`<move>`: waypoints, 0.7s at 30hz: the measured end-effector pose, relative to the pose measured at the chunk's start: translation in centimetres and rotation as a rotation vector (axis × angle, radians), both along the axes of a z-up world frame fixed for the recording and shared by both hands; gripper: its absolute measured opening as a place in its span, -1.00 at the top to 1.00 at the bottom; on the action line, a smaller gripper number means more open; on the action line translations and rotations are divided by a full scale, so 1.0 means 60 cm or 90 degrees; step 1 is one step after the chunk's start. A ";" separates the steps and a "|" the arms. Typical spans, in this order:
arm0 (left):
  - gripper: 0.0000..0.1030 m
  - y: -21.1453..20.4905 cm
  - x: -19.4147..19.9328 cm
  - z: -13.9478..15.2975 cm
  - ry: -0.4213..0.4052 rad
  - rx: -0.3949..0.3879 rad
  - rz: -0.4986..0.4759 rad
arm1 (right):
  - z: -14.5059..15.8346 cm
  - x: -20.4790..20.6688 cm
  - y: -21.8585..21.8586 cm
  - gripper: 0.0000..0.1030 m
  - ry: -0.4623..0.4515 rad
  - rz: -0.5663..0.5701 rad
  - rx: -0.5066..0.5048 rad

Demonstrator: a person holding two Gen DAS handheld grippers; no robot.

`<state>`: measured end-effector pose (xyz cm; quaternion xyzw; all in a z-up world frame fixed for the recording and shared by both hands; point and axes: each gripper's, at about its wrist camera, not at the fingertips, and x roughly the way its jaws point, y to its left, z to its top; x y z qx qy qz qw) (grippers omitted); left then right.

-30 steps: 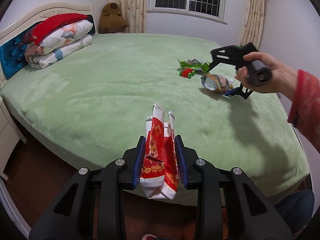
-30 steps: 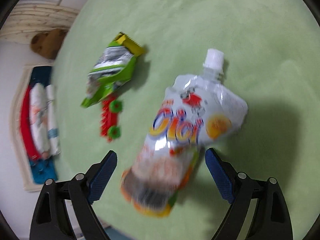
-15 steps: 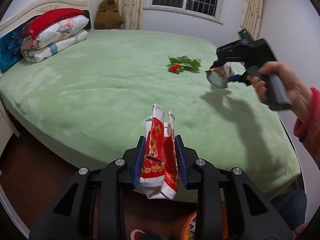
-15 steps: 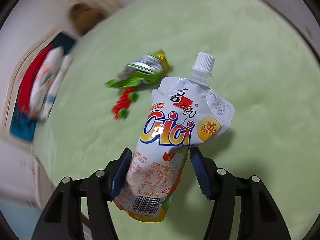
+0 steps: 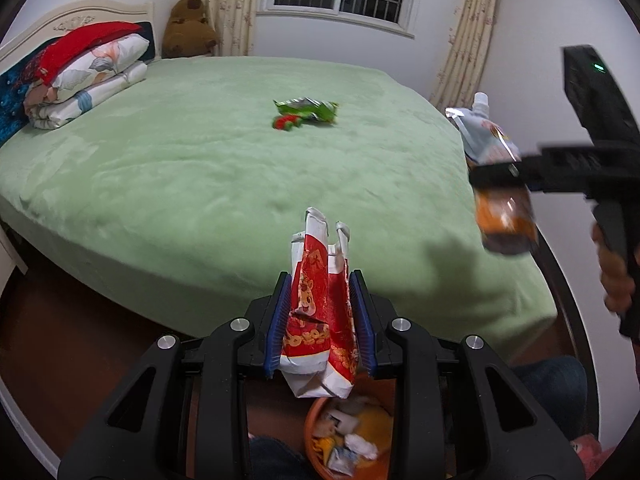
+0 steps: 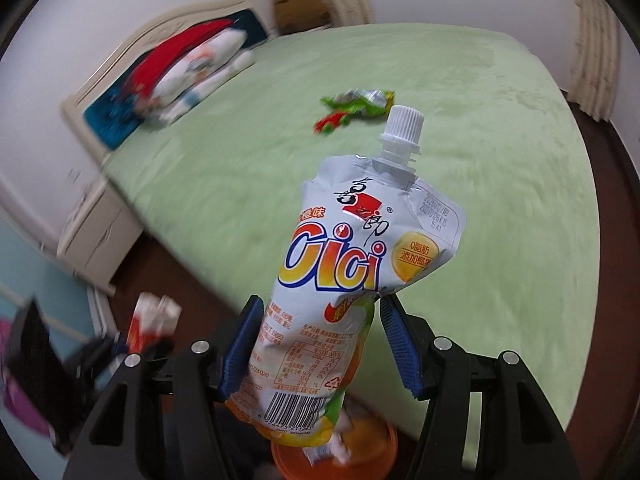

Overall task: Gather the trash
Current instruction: 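Carry the wrapper and Cici pouch to the orange bucket and release both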

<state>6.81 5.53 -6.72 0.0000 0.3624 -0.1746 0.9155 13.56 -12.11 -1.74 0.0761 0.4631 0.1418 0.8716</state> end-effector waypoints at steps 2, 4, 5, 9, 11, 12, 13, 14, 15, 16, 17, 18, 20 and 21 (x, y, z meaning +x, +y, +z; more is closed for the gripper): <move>0.43 -0.012 -0.023 -0.010 0.012 0.002 -0.007 | -0.010 -0.033 0.004 -0.15 0.001 0.018 -0.008; 0.43 -0.022 -0.048 -0.025 0.031 0.002 -0.013 | -0.025 -0.077 0.008 -0.15 0.005 0.038 -0.016; 0.43 -0.023 -0.053 -0.030 0.038 0.001 -0.013 | -0.033 -0.093 0.009 -0.15 0.006 0.045 -0.021; 0.43 -0.034 -0.086 -0.068 0.083 -0.003 -0.014 | -0.070 -0.165 0.010 -0.15 0.009 0.068 -0.039; 0.43 -0.039 -0.098 -0.092 0.112 -0.005 -0.013 | -0.094 -0.196 0.010 -0.15 0.015 0.078 -0.041; 0.43 -0.040 -0.103 -0.104 0.127 -0.007 -0.012 | -0.103 -0.201 0.011 -0.15 0.017 0.080 -0.041; 0.43 -0.041 -0.107 -0.119 0.147 -0.011 -0.011 | -0.114 -0.208 0.012 -0.15 0.019 0.084 -0.043; 0.43 -0.042 -0.111 -0.131 0.160 -0.011 -0.010 | -0.129 -0.221 0.014 -0.15 0.019 0.088 -0.048; 0.43 -0.043 -0.114 -0.143 0.174 -0.009 -0.006 | -0.138 -0.224 0.017 -0.15 0.021 0.089 -0.050; 0.43 -0.044 -0.117 -0.157 0.190 -0.008 -0.003 | -0.150 -0.233 0.018 -0.15 0.024 0.092 -0.049; 0.43 -0.045 -0.120 -0.169 0.204 -0.010 -0.001 | -0.162 -0.240 0.019 -0.15 0.027 0.094 -0.049; 0.43 -0.046 -0.122 -0.177 0.212 -0.012 0.001 | -0.170 -0.248 0.020 -0.15 0.026 0.093 -0.051; 0.43 -0.048 -0.125 -0.195 0.235 -0.018 0.006 | -0.187 -0.257 0.021 -0.15 0.026 0.095 -0.057; 0.43 -0.049 -0.126 -0.203 0.245 -0.020 0.008 | -0.196 -0.260 0.021 -0.15 0.029 0.093 -0.055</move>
